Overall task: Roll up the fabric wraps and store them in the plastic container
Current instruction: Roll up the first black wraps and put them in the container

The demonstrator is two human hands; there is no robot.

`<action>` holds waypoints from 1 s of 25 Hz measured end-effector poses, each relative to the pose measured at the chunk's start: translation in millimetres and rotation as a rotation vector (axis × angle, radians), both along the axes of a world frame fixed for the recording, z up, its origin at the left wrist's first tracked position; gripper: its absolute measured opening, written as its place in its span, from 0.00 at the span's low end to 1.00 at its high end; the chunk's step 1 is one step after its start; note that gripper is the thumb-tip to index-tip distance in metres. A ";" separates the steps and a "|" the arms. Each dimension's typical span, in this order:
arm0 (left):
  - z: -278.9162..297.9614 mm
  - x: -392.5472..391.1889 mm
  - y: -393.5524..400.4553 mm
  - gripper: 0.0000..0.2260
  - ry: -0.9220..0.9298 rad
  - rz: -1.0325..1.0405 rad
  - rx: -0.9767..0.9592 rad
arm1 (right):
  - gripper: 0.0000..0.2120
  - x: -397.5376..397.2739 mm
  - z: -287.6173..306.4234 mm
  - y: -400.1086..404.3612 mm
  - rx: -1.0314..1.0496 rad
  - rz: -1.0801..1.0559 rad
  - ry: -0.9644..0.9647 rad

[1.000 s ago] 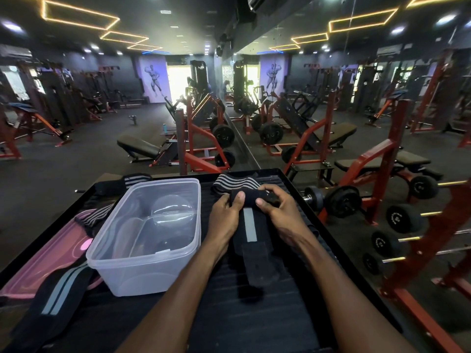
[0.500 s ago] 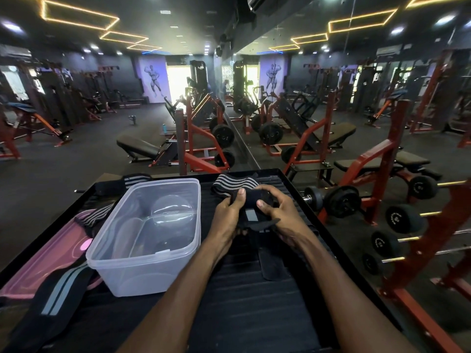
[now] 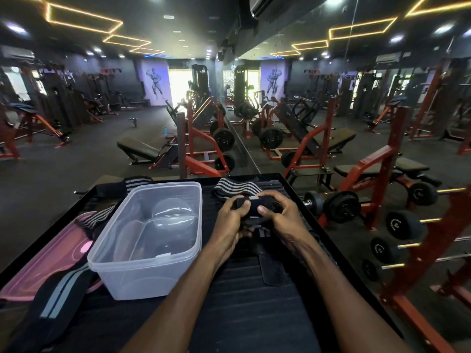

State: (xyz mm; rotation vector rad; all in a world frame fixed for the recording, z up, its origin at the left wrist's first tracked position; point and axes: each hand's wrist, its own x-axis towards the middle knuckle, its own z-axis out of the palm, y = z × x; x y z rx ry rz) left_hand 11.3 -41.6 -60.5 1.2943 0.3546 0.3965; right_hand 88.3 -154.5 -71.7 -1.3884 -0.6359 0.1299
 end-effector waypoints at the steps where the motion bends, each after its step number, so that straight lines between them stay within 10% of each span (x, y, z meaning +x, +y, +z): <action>1: 0.0 -0.3 -0.5 0.06 0.021 0.000 -0.041 | 0.18 -1.6 1.2 -0.5 -0.004 0.013 -0.022; 10: -11.3 3.8 5.4 0.12 -0.093 0.065 0.118 | 0.04 -0.8 2.5 5.8 0.052 0.069 0.279; 17: -8.2 6.3 4.4 0.10 -0.095 0.085 -0.139 | 0.19 -1.0 -0.3 2.0 0.084 -0.020 0.133; 25: -10.4 3.4 3.7 0.09 -0.111 0.094 -0.003 | 0.20 0.1 1.4 3.0 0.089 0.062 0.344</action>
